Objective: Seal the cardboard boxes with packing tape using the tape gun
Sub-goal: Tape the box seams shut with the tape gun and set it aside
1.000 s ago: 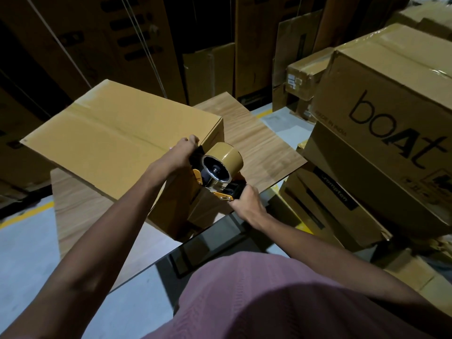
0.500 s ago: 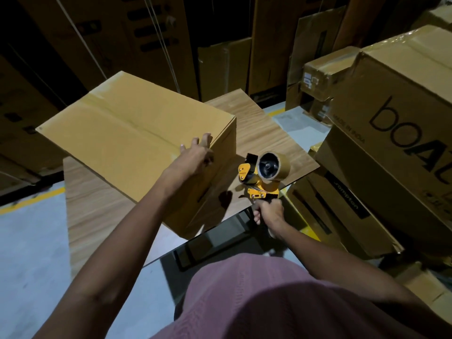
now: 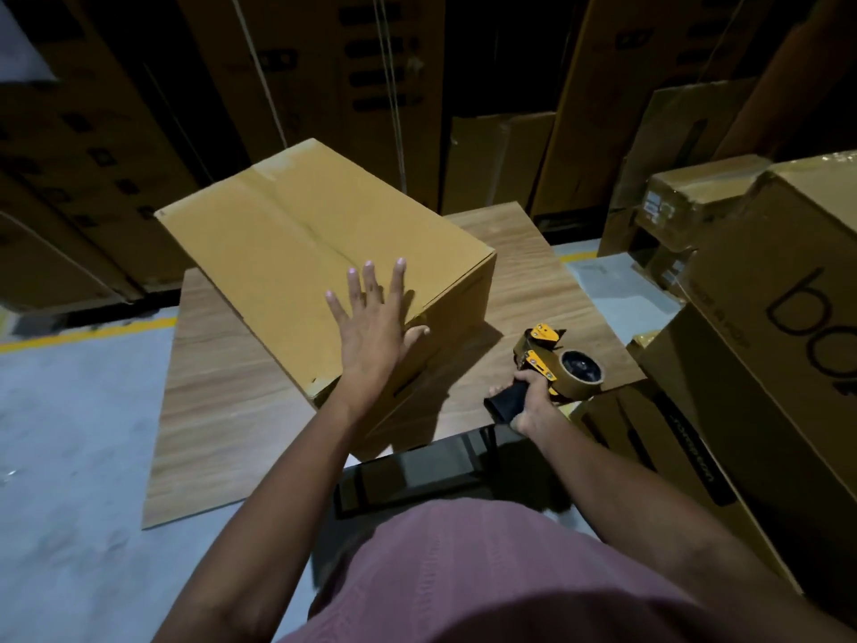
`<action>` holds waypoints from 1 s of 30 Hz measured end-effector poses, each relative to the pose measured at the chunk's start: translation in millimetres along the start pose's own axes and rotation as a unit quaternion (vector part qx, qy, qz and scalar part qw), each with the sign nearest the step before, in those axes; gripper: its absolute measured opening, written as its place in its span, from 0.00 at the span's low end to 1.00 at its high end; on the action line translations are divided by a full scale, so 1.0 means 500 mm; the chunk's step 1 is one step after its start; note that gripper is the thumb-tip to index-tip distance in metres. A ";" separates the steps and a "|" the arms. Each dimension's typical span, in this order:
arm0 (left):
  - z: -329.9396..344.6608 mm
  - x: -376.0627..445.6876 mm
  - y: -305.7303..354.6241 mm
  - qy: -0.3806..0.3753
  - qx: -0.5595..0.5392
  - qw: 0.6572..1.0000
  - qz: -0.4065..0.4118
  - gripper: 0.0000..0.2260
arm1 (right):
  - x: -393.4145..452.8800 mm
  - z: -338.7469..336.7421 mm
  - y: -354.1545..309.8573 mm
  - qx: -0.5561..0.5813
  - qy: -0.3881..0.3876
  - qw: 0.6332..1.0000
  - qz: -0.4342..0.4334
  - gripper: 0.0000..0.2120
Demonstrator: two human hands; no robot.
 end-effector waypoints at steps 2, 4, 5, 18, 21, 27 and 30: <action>0.007 -0.008 -0.010 -0.030 -0.003 0.997 -0.064 0.49 | 0.010 0.018 -0.010 -0.085 -0.008 0.996 0.027 0.12; 0.011 -0.008 -0.007 -0.048 0.010 0.995 -0.087 0.48 | 0.001 0.044 -0.019 -0.130 -0.023 0.991 0.035 0.15; 0.013 -0.008 -0.004 -0.048 0.022 0.995 -0.088 0.46 | 0.001 0.057 -0.019 -0.122 -0.038 0.991 0.042 0.17; 0.017 0.011 0.030 -0.089 -0.002 0.983 -0.158 0.46 | -0.137 0.163 0.013 -0.223 -0.114 0.948 -0.195 0.23; 0.003 0.027 0.054 -0.104 -0.098 0.970 -0.195 0.42 | -0.198 0.214 0.021 -0.257 -0.221 0.917 -0.212 0.23; -0.045 0.064 0.029 -0.128 -0.048 0.984 -0.118 0.26 | -0.202 0.289 0.054 -0.287 -0.277 0.903 -0.159 0.35; -0.068 0.076 0.019 -0.073 0.084 0.994 -0.020 0.19 | -0.215 0.330 0.059 -0.312 -0.273 0.896 -0.157 0.43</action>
Point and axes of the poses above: each hand's wrist, its own x-axis towards the middle knuckle, its own z-axis out of the palm, y = z × x, the point moved 6 cm from there along x, towards the middle knuckle, and after that the axes turned 4 degrees about x, right-handed, at the moved point
